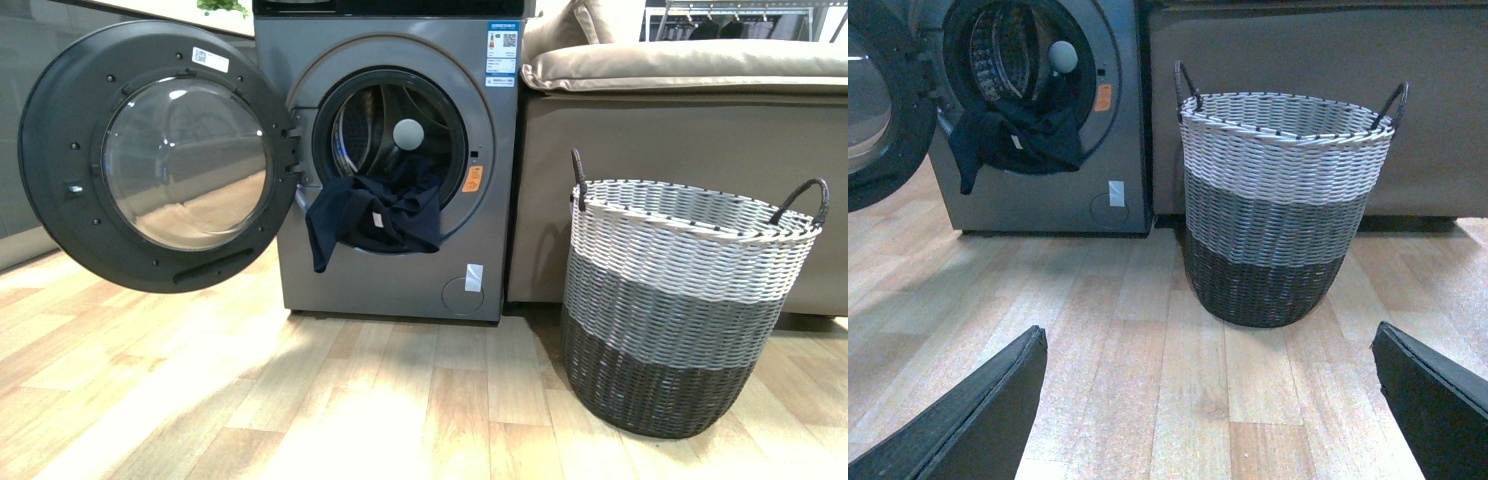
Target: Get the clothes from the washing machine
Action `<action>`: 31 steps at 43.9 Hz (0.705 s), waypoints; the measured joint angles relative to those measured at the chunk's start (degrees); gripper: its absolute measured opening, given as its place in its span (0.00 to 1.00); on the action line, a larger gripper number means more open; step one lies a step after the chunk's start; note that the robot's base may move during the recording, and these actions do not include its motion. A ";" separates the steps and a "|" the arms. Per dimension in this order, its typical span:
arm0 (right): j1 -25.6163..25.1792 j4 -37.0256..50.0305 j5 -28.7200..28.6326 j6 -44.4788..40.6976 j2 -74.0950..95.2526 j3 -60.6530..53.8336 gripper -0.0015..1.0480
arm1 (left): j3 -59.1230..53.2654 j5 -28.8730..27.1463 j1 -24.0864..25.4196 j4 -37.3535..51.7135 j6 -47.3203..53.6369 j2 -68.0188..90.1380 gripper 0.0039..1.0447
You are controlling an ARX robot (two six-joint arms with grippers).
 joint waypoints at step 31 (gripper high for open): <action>0.00 0.00 0.00 0.00 0.00 0.00 0.93 | 0.00 0.00 0.00 0.00 0.00 0.00 0.94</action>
